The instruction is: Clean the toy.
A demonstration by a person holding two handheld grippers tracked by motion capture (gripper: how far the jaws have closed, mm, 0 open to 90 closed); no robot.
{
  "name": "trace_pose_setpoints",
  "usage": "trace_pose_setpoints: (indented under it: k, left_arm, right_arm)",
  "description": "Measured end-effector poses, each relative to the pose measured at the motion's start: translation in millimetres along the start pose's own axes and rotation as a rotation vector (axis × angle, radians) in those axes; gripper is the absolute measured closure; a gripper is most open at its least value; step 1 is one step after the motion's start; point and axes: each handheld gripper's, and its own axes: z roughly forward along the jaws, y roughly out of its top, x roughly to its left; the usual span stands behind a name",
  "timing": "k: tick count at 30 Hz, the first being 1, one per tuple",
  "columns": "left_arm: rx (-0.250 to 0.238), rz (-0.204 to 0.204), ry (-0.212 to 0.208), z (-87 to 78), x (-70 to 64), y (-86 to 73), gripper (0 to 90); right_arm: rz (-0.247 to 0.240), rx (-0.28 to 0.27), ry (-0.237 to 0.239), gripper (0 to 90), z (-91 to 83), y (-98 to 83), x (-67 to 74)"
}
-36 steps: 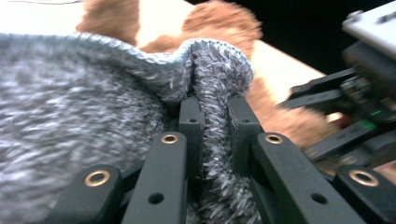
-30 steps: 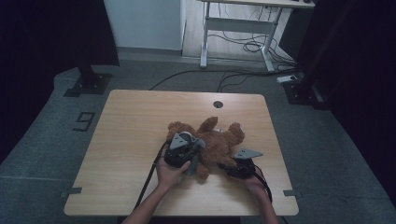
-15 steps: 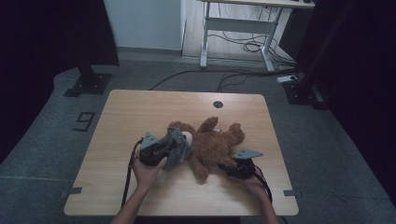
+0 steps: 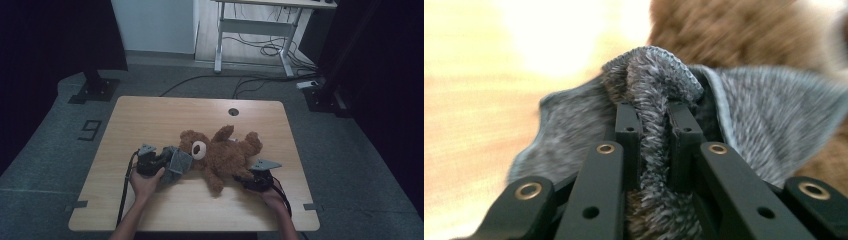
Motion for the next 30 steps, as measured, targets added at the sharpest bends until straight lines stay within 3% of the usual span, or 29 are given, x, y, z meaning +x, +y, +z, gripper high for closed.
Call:
trace_pose_setpoints:
  k: [4, 9, 13, 14, 20, 24, 26, 30]
  left_arm:
    - [-0.042, 0.067, -0.024, -12.0, -21.4, 19.6, 78.6]
    - [-0.089, 0.150, -0.088, -14.0, -62.3, 45.2, 78.6]
    - [-0.086, 0.214, -0.144, 0.1, -99.4, 59.9, 78.6]
    - [-0.089, 0.236, -0.167, 6.0, -113.8, 63.9, 78.5]
    - [-0.077, 0.327, -0.229, 30.0, -165.0, 73.8, 78.5]
    - [-0.022, 0.318, -0.260, 57.5, -182.2, 73.4, 78.4]
    - [0.018, 0.328, -0.249, 72.1, -185.4, 69.7, 78.2]
    - [0.057, 0.316, -0.224, 89.3, -178.5, 61.3, 78.2]
  right_arm:
    - [-0.001, 0.000, -0.005, 59.3, 0.0, 0.1, 0.5]
    - [0.000, 0.000, -0.006, 59.3, 0.0, 0.1, 0.5]
    - [0.008, -0.003, -0.004, 59.3, -0.3, -0.2, -0.3]
    - [0.009, -0.003, -0.003, 59.3, -0.3, -0.3, -0.3]
    - [0.009, -0.003, -0.002, 59.3, -0.3, -0.5, -0.1]
    - [0.009, -0.002, -0.004, 59.3, -0.4, -0.7, 0.4]
    - [0.010, -0.004, -0.004, 59.4, -0.4, -0.8, 0.4]
    - [0.008, -0.002, -0.004, 59.3, -0.2, -0.9, 0.4]
